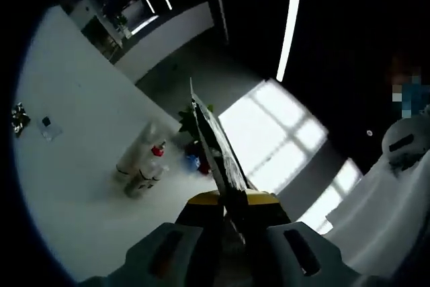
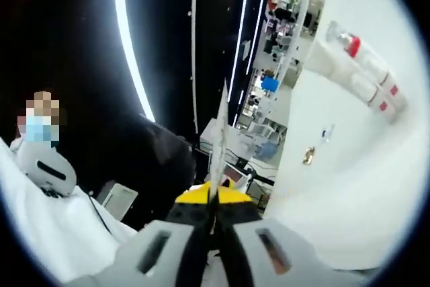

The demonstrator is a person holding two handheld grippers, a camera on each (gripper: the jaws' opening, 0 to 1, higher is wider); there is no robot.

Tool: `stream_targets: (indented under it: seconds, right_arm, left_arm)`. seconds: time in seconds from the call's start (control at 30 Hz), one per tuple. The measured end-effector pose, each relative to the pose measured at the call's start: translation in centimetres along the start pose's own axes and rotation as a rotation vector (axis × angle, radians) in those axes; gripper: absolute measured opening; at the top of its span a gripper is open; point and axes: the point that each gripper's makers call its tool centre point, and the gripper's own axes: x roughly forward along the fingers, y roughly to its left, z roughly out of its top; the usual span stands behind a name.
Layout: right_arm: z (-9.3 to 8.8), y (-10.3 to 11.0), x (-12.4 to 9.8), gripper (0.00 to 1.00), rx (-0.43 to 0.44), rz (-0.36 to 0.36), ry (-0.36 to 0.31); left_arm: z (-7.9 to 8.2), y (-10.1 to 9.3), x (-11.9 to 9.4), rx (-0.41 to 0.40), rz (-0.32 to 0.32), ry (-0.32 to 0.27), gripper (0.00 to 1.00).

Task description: Arrange the skincare products in the storage area until every visible bottle or jar stands upright without overlapping.

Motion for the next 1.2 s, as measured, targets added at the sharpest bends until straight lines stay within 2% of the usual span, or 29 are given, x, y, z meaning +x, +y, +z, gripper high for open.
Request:
stream_targets:
  seconds: [0.2,0.3,0.4,0.53,0.63,0.77,1.2]
  right_arm:
    - [-0.4,-1.2,0.1,0.01,0.032,-0.045,-0.011]
    - [-0.5,-2.2,0.1,0.01,0.063,-0.087,-0.027]
    - [-0.5,-2.9,0.2,0.01,0.059,-0.114,-0.04]
    - [-0.5,-4.1,0.6,0.02,-0.058,-0.188,-0.014]
    - [-0.4,-5.1,0.7,0.08,-0.161,-0.242,0.019]
    - [-0.5,-6.2,0.7,0.14,-0.254,-0.292,0.074]
    - [-0.4,-8.1,-0.2,0.31,-0.341,-0.36,0.127]
  left_arm:
    - [-1.5,0.8,-0.5,-0.058,0.022,0.011,0.09]
    - [-1.7,1.4,-0.8,-0.107,0.042,-0.003,0.06]
    - [-1.6,1.9,-0.9,-0.146,0.059,-0.016,0.02]
    - [-1.5,2.8,-0.9,-0.181,0.089,-0.035,0.0]
    - [-1.3,3.3,-1.0,-0.216,0.093,-0.049,0.0]
    - [-1.4,3.8,-1.0,-0.217,0.108,-0.041,0.0]
    - [-2.0,6.1,-0.4,-0.244,0.141,-0.009,0.0]
